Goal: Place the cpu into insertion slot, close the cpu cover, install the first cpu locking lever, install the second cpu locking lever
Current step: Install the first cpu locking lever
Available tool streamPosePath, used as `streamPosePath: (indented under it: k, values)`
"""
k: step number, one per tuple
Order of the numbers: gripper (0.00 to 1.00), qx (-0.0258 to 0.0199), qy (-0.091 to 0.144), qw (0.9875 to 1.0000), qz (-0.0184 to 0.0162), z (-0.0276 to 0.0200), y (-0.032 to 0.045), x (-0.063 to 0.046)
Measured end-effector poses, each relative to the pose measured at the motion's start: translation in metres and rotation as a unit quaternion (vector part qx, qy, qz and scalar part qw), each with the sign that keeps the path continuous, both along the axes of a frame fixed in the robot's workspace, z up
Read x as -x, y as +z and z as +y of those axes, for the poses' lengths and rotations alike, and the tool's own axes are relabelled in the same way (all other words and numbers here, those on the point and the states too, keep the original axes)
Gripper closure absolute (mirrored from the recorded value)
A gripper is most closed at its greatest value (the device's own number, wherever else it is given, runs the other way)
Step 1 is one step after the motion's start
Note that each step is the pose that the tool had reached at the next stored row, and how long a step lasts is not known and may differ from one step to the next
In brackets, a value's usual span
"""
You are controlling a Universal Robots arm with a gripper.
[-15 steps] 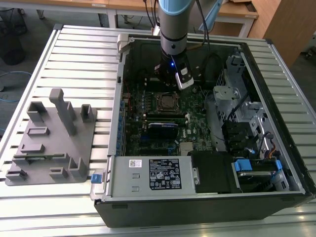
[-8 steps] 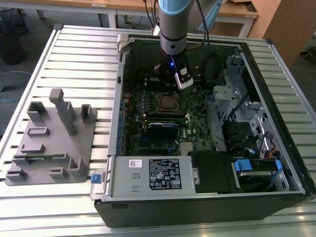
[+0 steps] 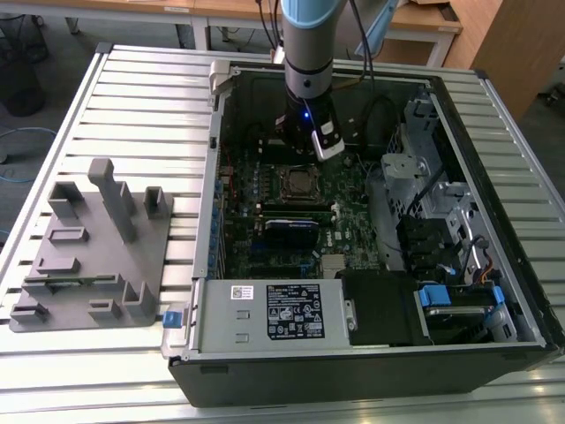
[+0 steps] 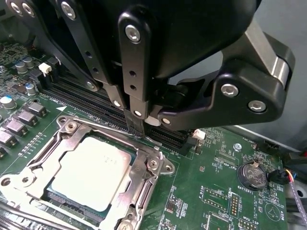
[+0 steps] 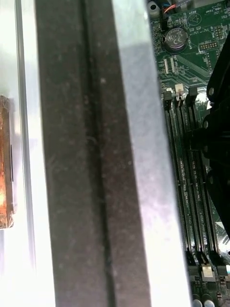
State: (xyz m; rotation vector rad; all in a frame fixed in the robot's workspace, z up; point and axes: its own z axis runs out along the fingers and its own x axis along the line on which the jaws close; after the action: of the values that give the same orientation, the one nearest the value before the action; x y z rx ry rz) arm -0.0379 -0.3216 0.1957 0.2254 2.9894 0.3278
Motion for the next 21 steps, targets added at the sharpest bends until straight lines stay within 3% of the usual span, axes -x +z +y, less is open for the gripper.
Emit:
streamPosePath:
  k: [6,17,21]
  values:
    - [0.89,0.0001,0.000,1.0000,-0.0029,-0.0006,-0.0018,0.0002]
    - [0.89,-0.0030,-0.001,1.0000,-0.0047,0.0004,-0.0020,0.0006]
    - [0.89,-0.0029,-0.001,1.0000,-0.0048,-0.0015,-0.0020,0.0006]
